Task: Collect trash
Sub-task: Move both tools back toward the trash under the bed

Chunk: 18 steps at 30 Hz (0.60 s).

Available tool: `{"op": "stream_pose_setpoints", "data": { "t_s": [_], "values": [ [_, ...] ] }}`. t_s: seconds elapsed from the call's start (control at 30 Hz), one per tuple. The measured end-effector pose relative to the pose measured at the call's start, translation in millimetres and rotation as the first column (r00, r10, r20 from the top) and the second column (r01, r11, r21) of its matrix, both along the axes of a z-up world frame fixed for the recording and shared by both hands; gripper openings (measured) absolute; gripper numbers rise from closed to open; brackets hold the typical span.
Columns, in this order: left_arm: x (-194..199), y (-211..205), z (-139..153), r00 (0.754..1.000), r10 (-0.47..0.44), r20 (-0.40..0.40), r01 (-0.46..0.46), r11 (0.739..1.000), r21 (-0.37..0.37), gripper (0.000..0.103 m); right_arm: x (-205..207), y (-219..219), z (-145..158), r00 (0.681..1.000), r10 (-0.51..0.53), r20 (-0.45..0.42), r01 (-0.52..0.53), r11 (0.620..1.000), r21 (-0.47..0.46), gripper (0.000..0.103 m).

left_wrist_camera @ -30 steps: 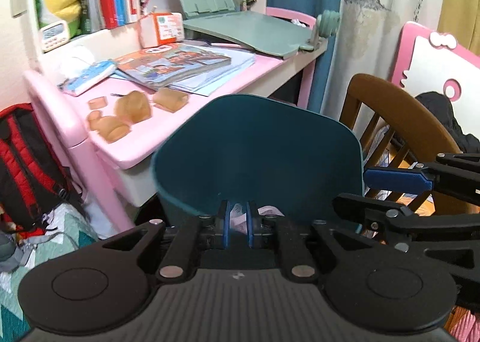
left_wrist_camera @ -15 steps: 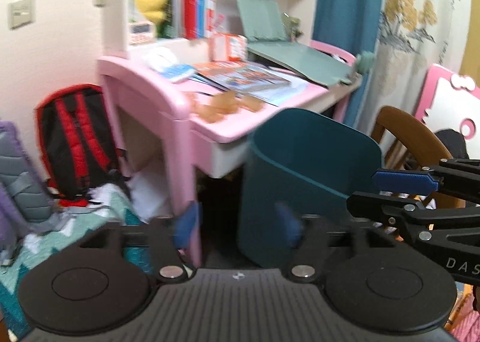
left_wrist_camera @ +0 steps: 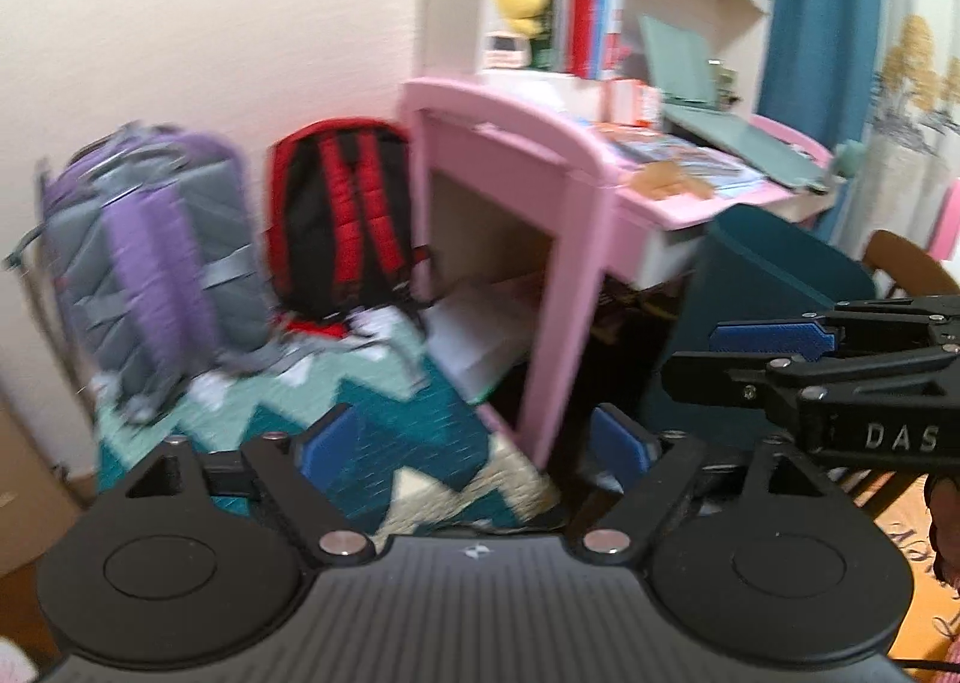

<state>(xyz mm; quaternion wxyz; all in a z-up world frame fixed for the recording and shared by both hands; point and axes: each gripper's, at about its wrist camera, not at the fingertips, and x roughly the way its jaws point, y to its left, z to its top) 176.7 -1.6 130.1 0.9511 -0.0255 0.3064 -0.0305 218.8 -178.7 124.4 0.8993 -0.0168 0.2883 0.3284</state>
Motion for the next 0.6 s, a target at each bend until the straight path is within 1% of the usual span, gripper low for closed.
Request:
{"op": "stream_pose_setpoints", "data": {
  "t_s": [0.07, 0.2, 0.27, 0.3, 0.37, 0.43, 0.53, 0.6],
  "values": [
    [-11.8, 20.7, -9.1, 0.999, 0.037, -0.008, -0.037, 0.999, -0.004, 0.091, -0.7, 17.4, -12.1, 0.999, 0.029, -0.026, -0.029, 1.000, -0.008, 0.049],
    [-31.0, 59.7, -29.4, 0.995, 0.091, -0.033, -0.093, 0.995, -0.033, 0.093, -1.9, 47.4, -36.0, 0.994, 0.080, -0.073, -0.081, 0.997, -0.017, 0.051],
    [-39.0, 76.7, -40.7, 0.992, 0.122, -0.040, -0.123, 0.992, -0.037, 0.102, -1.3, 60.9, -49.4, 0.989, 0.106, -0.103, -0.109, 0.994, -0.019, 0.051],
    [-42.8, 83.7, -46.6, 0.990, 0.139, -0.040, -0.140, 0.990, -0.034, 0.103, -1.8, 67.1, -56.3, 0.987, 0.119, -0.113, -0.122, 0.992, -0.023, 0.051],
    [-46.5, 97.5, -59.2, 0.987, 0.155, -0.050, -0.157, 0.987, -0.035, 0.103, -1.5, 80.6, -73.8, 0.979, 0.141, -0.146, -0.148, 0.988, -0.039, 0.051],
    [-49.3, 115.4, -76.2, 0.981, 0.182, -0.074, -0.186, 0.981, -0.053, 0.103, -0.1, 92.6, -92.8, 0.970, 0.167, -0.175, -0.176, 0.984, -0.037, 0.052],
    [-51.4, 144.5, -107.6, 0.968, 0.212, -0.137, -0.227, 0.968, -0.105, 0.103, 3.8, 108.7, -122.9, 0.961, 0.187, -0.204, -0.194, 0.981, -0.017, 0.052],
    [-51.1, 158.2, -126.3, 0.958, 0.233, -0.169, -0.255, 0.959, -0.123, 0.103, 6.8, 117.3, -142.6, 0.959, 0.195, -0.204, -0.200, 0.980, 0.000, 0.052]
  ]
}}
